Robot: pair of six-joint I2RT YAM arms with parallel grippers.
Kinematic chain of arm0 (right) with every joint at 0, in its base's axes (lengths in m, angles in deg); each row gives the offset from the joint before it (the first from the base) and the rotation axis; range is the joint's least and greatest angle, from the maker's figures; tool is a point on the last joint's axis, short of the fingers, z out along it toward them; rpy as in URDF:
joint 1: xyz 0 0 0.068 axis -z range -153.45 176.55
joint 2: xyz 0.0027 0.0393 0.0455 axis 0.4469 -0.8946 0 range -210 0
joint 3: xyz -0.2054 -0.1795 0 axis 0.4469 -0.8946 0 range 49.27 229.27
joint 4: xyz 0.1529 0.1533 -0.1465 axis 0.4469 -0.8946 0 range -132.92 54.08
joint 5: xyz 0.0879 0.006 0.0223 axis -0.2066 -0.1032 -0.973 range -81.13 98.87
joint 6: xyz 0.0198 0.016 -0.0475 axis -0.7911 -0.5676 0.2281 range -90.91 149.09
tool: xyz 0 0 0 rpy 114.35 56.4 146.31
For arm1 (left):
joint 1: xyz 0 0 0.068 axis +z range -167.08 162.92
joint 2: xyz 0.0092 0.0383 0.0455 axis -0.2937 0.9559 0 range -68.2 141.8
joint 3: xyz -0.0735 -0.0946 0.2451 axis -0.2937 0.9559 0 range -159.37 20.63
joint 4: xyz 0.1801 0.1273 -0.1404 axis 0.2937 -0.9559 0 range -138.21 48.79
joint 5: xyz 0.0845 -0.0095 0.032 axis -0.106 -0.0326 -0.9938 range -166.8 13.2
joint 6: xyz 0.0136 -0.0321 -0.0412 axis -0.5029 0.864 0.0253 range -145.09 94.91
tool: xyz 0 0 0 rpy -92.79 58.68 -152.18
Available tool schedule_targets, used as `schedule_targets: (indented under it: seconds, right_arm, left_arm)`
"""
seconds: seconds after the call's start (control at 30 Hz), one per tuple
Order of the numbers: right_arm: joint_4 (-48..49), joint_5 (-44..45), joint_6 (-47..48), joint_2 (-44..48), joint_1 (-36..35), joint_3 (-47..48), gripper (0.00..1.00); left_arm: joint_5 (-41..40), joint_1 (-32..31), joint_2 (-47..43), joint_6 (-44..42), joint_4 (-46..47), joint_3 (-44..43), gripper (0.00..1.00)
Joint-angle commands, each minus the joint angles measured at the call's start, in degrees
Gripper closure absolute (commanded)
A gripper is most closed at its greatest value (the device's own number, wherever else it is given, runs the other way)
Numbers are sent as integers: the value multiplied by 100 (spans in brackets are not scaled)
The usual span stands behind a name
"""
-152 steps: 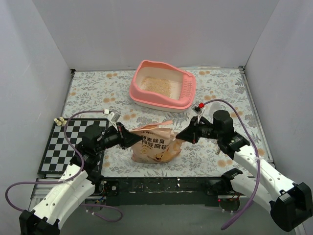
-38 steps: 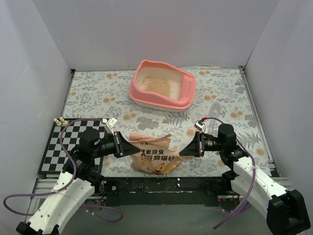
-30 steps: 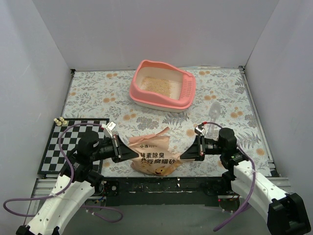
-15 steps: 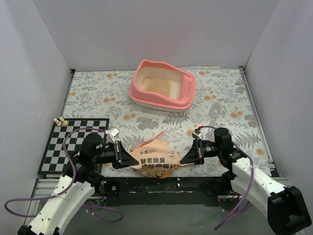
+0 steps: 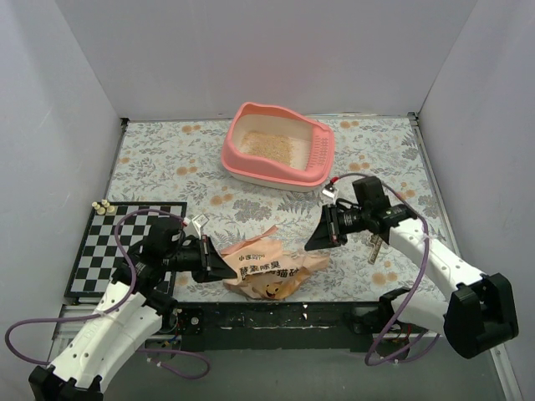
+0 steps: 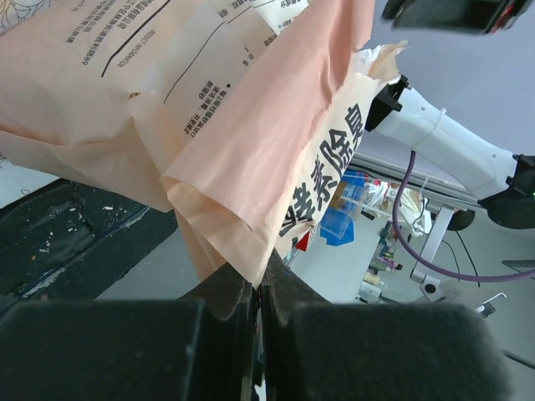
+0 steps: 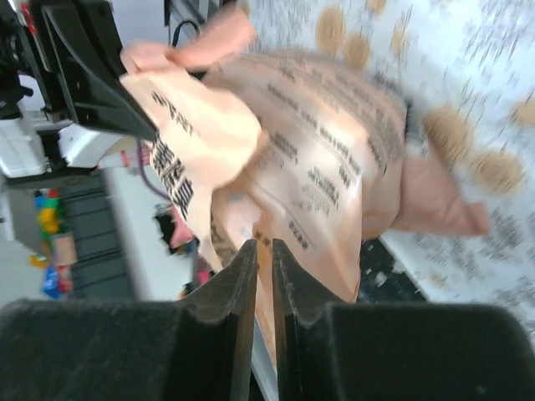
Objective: Fill the litter box with clean litter
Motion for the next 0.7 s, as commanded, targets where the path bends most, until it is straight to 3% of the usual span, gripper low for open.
schedule_targets:
  seconds: [0.0, 0.2, 0.4, 0.67]
  right_arm:
    - [-999, 514, 1835, -466, 2, 1178, 77]
    - [-1298, 503, 2838, -1055, -656, 2381, 53]
    - [-1904, 1276, 3962, -1671, -1974, 3332, 51]
    - [-1511, 1963, 4922, -1127, -3144, 2886, 44]
  left_arm:
    - [162, -6, 163, -194, -202, -250, 100]
    - [83, -6, 365, -300, -351, -461, 100]
    - [-13, -6, 497, -353, -474, -575, 100]
    - [-57, -6, 515, -371, -474, -523, 100]
